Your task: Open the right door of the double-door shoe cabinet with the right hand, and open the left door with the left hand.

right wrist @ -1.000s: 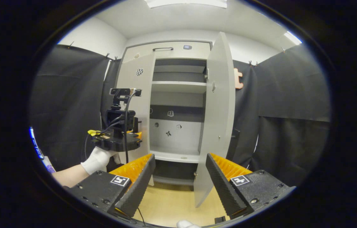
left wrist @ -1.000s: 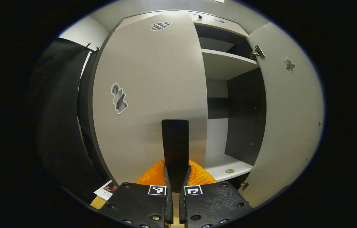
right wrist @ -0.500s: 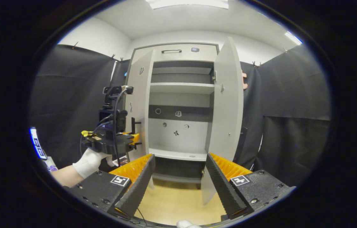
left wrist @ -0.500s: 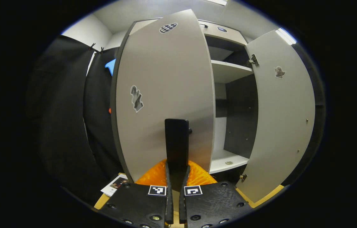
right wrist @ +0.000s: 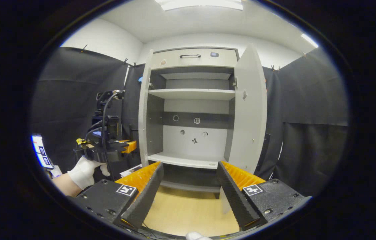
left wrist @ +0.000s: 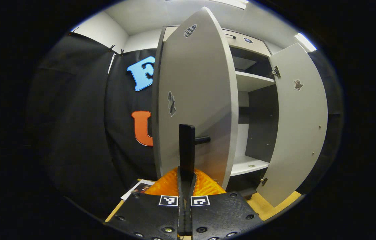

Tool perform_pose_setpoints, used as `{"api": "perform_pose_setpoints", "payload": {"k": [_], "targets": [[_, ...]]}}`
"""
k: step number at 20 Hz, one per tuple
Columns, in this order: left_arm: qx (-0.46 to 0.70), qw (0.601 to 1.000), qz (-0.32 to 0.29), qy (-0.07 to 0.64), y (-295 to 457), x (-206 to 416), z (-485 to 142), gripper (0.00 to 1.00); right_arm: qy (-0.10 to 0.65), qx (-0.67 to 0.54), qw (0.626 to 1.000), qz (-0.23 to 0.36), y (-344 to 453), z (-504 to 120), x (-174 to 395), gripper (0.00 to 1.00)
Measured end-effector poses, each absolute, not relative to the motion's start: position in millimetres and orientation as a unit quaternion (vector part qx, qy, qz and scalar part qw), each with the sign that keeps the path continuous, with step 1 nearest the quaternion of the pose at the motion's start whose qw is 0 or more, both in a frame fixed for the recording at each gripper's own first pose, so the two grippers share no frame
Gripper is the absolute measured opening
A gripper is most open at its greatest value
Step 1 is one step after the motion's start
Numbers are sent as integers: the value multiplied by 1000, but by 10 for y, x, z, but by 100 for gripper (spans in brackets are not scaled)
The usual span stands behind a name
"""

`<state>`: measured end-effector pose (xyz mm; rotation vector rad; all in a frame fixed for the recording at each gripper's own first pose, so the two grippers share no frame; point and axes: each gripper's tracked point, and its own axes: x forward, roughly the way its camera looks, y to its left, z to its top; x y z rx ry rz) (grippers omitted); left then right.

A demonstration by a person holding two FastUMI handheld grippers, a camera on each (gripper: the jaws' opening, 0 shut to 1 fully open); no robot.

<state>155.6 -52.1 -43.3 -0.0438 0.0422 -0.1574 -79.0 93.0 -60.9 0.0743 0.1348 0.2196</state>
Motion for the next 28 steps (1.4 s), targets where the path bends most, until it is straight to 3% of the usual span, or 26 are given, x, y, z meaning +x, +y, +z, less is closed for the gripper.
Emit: {"api": "perform_pose_setpoints", "payload": {"k": [6,21,22,23,28], "targets": [[-18,999,-36,26,226,1546,-517,0,61,38,990,124,1070,-574,-825,100],[-12,996,-88,22,454,1598,-547,0,58,32,990,124,1114,-524,-845,100],[-11,996,-87,23,447,1594,-549,10,56,31,990,124,1116,-513,-846,100],[-11,996,-84,25,446,1589,-555,0,56,29,990,123,1120,-506,-846,100],[24,997,-65,30,553,1421,-603,3,52,28,991,119,1076,-474,-895,98]]}}
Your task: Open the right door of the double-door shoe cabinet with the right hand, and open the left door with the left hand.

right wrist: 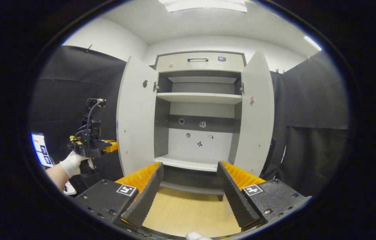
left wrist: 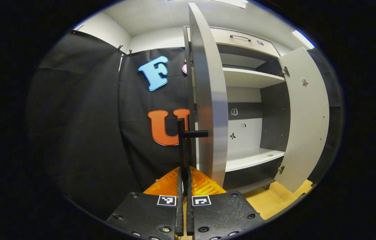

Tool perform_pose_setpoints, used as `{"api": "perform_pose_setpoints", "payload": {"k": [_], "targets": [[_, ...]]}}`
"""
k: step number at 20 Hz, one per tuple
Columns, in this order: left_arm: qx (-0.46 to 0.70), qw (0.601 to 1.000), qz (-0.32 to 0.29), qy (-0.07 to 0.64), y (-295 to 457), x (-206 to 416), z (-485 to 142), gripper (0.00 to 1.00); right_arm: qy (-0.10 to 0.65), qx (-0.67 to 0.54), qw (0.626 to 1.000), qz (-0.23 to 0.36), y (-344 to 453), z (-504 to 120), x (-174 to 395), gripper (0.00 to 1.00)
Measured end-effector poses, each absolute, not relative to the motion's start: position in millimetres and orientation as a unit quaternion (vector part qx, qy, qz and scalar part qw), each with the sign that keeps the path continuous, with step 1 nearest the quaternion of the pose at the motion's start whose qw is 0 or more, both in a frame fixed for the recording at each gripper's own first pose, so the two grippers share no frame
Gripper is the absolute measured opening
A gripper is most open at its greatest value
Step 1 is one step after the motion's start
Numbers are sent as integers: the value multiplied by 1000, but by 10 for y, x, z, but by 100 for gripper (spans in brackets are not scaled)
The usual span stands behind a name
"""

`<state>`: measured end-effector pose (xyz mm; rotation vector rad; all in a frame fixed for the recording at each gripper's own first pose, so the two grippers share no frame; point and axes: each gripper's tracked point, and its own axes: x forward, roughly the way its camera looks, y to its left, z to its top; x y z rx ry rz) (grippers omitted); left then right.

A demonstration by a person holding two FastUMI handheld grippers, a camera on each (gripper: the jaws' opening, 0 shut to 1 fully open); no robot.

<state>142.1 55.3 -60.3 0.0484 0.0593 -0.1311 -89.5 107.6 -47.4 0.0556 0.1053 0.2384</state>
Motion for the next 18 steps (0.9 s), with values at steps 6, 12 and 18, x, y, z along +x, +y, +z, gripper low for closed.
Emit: {"api": "perform_pose_setpoints", "payload": {"k": [6,12,18], "targets": [[-28,998,-41,31,873,1217,-655,97,52,27,991,123,1131,-471,-910,99],[-24,999,-13,38,1024,951,-610,97,47,28,991,126,1180,-417,-943,99],[-23,1000,-3,19,868,450,-234,97,38,28,994,100,975,-312,-998,100]]}}
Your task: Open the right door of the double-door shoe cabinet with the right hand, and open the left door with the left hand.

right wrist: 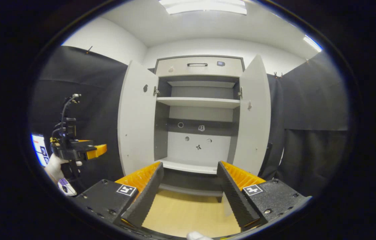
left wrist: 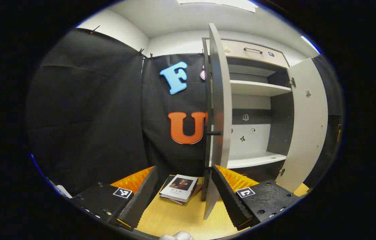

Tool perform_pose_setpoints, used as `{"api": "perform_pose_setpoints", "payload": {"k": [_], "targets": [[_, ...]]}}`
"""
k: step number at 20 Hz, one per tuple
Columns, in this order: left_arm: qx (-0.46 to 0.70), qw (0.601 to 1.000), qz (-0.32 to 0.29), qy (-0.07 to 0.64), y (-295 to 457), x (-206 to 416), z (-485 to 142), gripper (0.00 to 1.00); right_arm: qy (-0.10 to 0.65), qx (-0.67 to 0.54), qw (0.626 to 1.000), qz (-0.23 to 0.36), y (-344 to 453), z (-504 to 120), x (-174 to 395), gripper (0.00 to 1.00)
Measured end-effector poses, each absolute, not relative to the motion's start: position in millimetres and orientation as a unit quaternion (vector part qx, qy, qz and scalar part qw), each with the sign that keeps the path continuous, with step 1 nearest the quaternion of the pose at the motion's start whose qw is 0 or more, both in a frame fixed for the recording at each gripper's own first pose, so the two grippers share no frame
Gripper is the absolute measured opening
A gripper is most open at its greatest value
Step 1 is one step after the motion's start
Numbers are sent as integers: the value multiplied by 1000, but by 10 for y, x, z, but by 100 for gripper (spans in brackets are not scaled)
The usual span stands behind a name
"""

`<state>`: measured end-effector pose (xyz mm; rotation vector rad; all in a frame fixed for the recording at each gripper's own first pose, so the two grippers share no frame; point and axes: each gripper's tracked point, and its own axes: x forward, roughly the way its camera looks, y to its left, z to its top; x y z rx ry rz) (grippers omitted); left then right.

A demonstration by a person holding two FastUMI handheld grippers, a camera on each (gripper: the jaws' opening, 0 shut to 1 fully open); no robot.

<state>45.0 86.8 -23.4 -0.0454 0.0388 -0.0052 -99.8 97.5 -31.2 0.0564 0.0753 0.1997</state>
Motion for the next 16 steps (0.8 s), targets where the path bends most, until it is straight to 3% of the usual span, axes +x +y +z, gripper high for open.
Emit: {"api": "perform_pose_setpoints", "payload": {"k": [8,16], "targets": [[5,999,-21,-32,278,-199,448,97,32,40,998,47,402,-223,-1011,98],[0,999,-32,-15,-426,-438,377,96,36,38,998,29,-170,-273,-1027,98]]}}
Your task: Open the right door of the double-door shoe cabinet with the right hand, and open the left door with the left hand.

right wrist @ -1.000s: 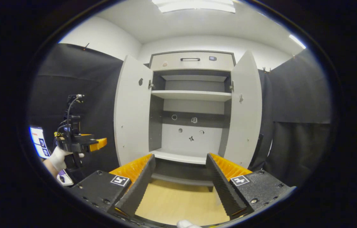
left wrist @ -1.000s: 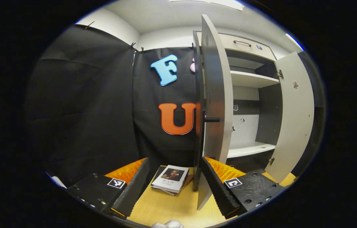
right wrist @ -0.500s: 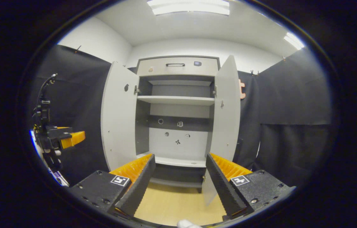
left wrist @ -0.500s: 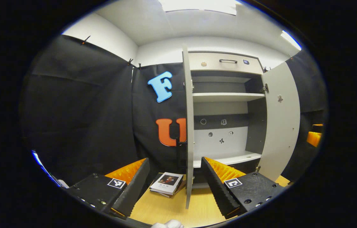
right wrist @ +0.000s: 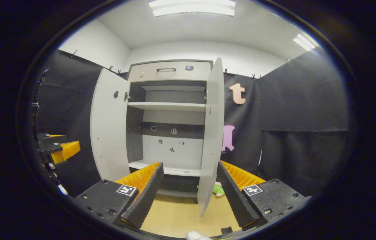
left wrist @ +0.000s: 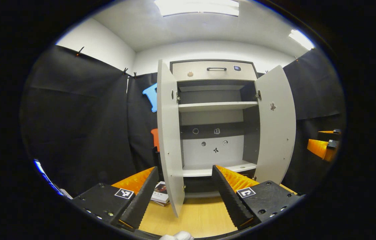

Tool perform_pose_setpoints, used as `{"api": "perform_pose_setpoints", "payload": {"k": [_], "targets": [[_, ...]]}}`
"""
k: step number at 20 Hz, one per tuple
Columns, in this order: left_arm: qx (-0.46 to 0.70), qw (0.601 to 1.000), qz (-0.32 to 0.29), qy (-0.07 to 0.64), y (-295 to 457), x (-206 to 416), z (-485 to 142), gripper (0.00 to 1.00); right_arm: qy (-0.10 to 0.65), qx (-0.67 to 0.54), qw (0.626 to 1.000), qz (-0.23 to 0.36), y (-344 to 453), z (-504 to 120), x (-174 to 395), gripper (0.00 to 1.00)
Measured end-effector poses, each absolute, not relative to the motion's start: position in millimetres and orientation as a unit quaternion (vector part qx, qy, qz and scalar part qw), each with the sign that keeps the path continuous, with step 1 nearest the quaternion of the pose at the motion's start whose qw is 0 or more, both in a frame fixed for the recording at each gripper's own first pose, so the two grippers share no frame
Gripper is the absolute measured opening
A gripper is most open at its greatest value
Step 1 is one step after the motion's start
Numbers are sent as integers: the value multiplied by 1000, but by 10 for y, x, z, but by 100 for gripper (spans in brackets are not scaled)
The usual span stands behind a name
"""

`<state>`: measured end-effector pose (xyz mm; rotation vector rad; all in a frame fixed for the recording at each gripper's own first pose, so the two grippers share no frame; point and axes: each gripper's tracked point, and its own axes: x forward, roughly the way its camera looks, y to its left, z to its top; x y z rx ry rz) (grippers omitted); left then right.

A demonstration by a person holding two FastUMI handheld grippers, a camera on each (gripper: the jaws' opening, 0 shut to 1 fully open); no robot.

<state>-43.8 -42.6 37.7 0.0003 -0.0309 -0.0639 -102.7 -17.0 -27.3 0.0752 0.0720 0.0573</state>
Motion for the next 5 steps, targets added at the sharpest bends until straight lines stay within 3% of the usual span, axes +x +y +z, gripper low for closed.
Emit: {"api": "perform_pose_setpoints", "payload": {"k": [5], "targets": [[8,1000,-25,-14,-583,-544,383,96,44,42,998,28,-353,-333,-1000,98]]}}
